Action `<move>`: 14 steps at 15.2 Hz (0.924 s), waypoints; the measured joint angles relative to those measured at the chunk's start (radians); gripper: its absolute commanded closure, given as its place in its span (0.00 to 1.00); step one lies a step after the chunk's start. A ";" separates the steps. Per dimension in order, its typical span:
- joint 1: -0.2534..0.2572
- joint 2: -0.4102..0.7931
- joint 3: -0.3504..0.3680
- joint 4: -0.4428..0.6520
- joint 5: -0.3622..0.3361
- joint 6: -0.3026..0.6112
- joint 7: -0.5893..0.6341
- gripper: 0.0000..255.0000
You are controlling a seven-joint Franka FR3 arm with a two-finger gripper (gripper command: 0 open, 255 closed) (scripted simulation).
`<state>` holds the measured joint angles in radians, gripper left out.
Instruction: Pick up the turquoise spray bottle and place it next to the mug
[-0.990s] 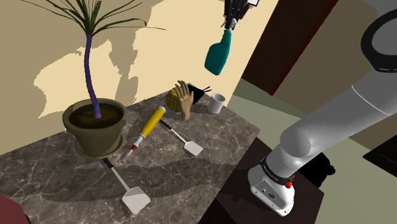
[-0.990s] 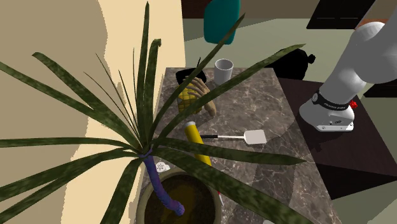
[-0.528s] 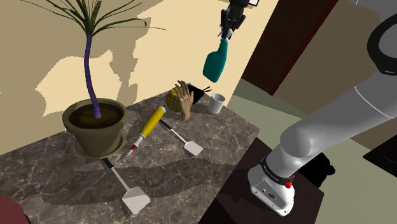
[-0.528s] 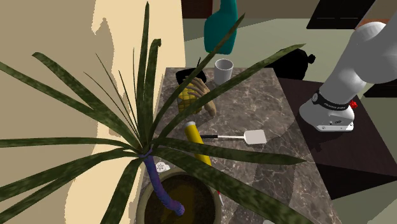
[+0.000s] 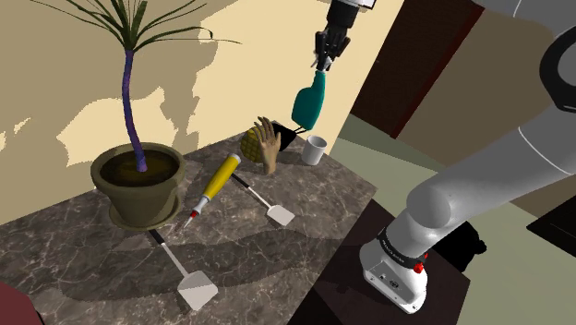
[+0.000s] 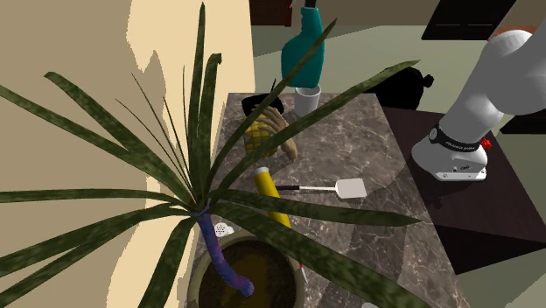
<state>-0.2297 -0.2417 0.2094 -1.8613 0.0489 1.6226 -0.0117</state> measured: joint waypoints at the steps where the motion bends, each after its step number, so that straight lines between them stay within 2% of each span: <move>1: 0.000 -0.004 0.000 -0.020 0.001 0.016 -0.001 1.00; 14: 0.004 -0.014 0.005 -0.202 0.006 0.188 -0.003 1.00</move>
<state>-0.2260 -0.2557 0.2139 -2.0630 0.0545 1.8108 -0.0148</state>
